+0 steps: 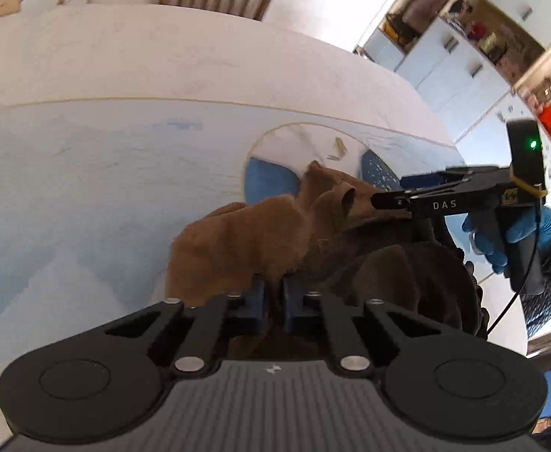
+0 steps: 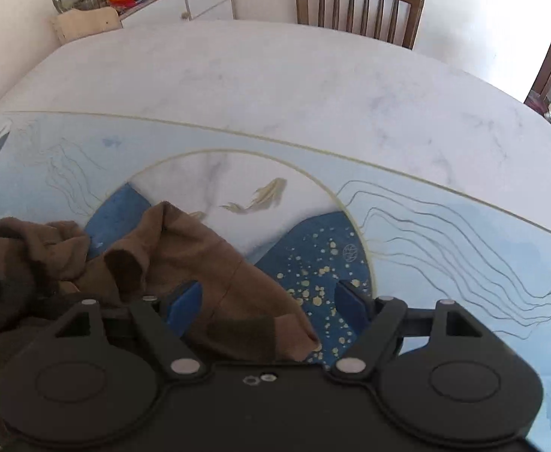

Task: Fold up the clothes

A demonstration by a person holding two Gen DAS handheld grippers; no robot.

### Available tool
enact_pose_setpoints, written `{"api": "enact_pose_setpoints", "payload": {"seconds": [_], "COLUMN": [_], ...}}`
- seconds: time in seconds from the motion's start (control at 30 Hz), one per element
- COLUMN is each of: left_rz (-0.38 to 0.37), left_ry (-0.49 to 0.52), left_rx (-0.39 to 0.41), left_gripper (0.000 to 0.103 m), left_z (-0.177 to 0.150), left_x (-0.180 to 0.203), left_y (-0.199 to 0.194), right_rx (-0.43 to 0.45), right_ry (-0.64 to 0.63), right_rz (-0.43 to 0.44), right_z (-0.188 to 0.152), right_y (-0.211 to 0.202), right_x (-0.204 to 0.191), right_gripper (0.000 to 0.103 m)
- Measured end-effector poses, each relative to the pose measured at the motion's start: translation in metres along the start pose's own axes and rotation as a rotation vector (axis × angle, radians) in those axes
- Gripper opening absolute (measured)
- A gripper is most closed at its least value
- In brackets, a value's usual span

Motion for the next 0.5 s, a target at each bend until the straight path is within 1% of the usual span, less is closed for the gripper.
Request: {"api": "enact_pose_setpoints", "payload": {"seconds": [0.1,0.17,0.23,0.3,0.37,0.47,0.5], "left_rz": [0.005,0.017,-0.003,-0.021,-0.03,-0.041,-0.038], "left_ry": [-0.057,-0.066,-0.067,-0.068,-0.049,0.01,0.04], "left_rx": [-0.008,-0.023,-0.021,-0.017,0.003,0.032,0.04], "left_gripper": [0.006,0.006,0.006,0.007,0.009,0.019,0.027], "left_z": [-0.014,-0.026,-0.029,-0.024,-0.014,0.002,0.007], "left_x": [-0.024,-0.034,-0.033,-0.027,-0.017,0.002,0.008], "left_y": [-0.015,-0.021,-0.024,-0.024,-0.024,-0.02,-0.017], "right_rx": [0.004,0.02,0.028,0.029,0.028,0.01,0.006], "right_ry": [0.024,0.003,-0.008,-0.009,-0.027,-0.06,-0.069], "right_rz": [0.029,0.058,0.105,0.173,0.207,0.23,0.231], "right_z": [0.004,0.009,0.014,0.019,0.023,0.029,0.03], "right_y": [0.0,-0.004,-0.006,-0.009,-0.01,-0.007,-0.006], "right_x": [-0.008,-0.019,-0.03,-0.043,-0.055,-0.071,-0.074], "right_gripper": [0.103,0.103,0.103,0.103,0.103,0.103,0.103]}}
Point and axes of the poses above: each gripper's, at about its wrist camera, not at the fingertips, and y roughly the way its jaws point, x to its right, z to its top, the point moved 10 cm from there along y, roughly the way its jaws point, and after that the axes turned 5 degrees about z, right-handed, at the moved point
